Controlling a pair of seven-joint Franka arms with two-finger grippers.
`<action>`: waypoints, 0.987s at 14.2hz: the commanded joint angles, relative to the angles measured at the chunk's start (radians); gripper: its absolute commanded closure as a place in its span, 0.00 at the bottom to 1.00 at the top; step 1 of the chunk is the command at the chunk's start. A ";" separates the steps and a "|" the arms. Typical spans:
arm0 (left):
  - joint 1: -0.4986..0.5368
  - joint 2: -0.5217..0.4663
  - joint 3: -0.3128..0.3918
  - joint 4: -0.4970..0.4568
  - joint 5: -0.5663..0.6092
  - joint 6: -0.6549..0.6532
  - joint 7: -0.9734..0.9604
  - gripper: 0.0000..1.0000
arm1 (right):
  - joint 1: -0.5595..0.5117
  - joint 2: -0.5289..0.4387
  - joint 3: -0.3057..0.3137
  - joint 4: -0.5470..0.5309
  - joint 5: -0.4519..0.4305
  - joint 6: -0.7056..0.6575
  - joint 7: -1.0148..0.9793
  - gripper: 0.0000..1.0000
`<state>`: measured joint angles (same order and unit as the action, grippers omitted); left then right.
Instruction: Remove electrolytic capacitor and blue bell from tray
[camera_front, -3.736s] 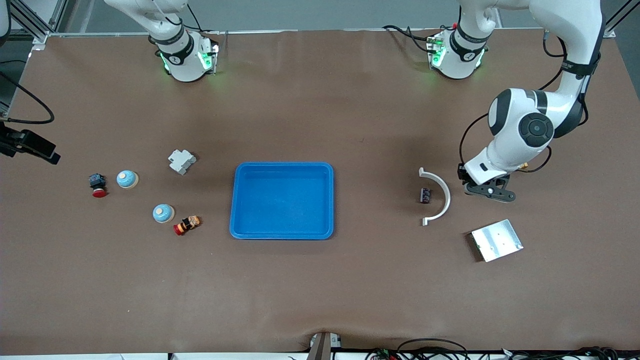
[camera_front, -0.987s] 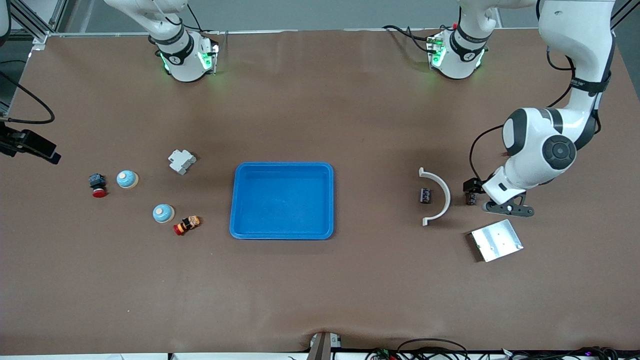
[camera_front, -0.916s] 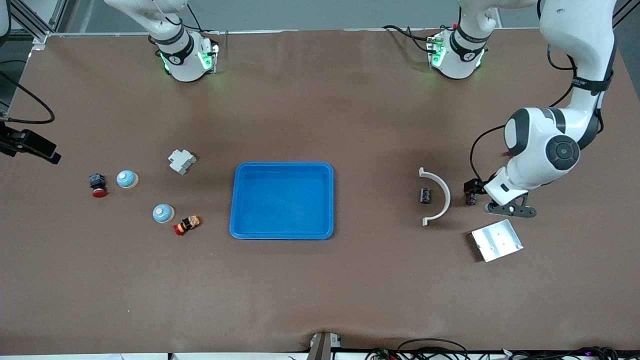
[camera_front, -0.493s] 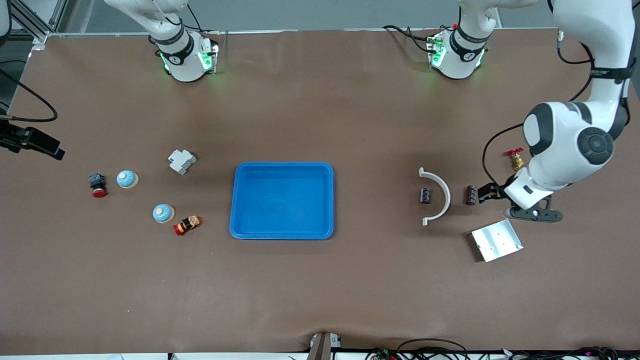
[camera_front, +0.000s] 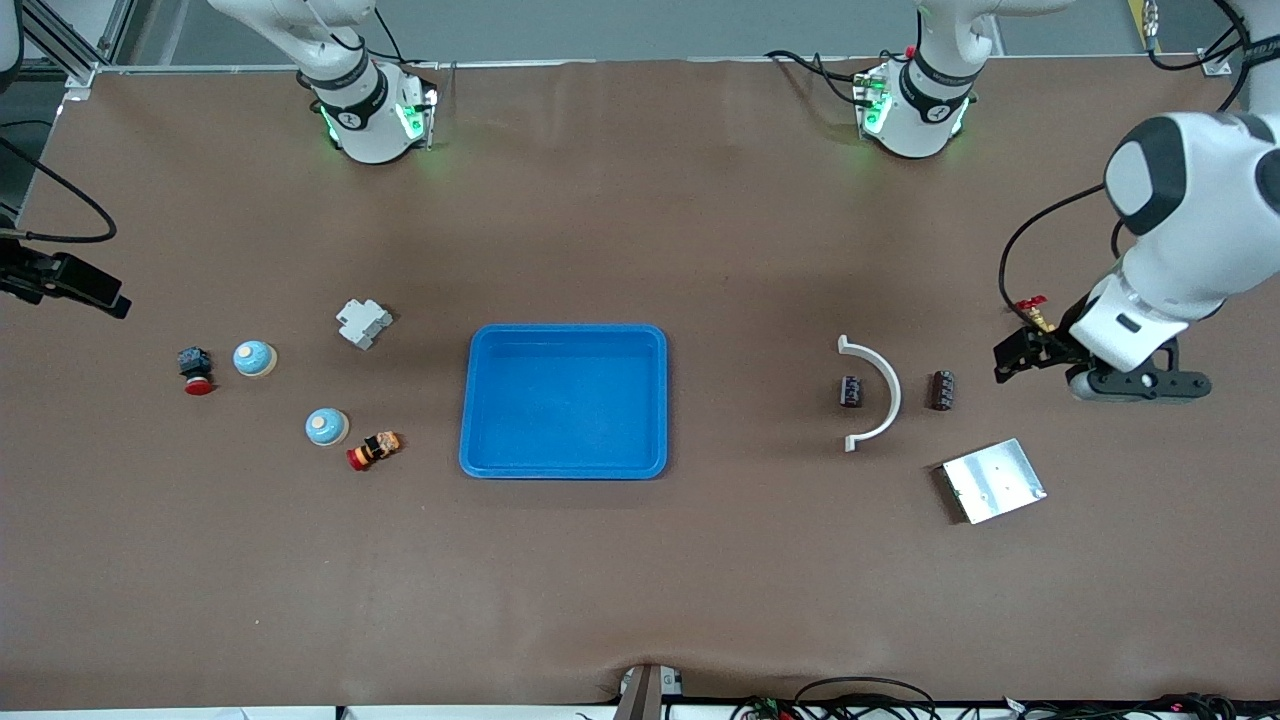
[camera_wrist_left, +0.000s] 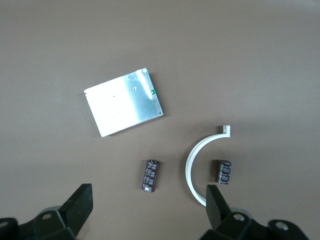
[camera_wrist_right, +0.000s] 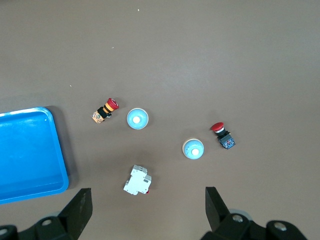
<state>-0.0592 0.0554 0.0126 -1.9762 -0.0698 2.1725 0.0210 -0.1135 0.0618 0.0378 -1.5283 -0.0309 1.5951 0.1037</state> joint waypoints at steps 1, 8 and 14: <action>0.019 -0.075 -0.017 -0.009 -0.005 -0.065 -0.009 0.00 | -0.003 -0.002 0.004 0.014 0.009 -0.012 -0.001 0.00; 0.032 -0.100 -0.017 0.222 0.004 -0.364 0.007 0.00 | -0.005 -0.003 -0.001 0.014 0.054 -0.015 0.005 0.00; 0.032 -0.097 -0.046 0.342 0.024 -0.456 0.008 0.00 | -0.005 -0.007 0.001 0.014 0.045 -0.017 0.005 0.00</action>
<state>-0.0458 -0.0511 -0.0197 -1.6981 -0.0673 1.7524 0.0190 -0.1144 0.0606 0.0328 -1.5273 0.0144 1.5936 0.1037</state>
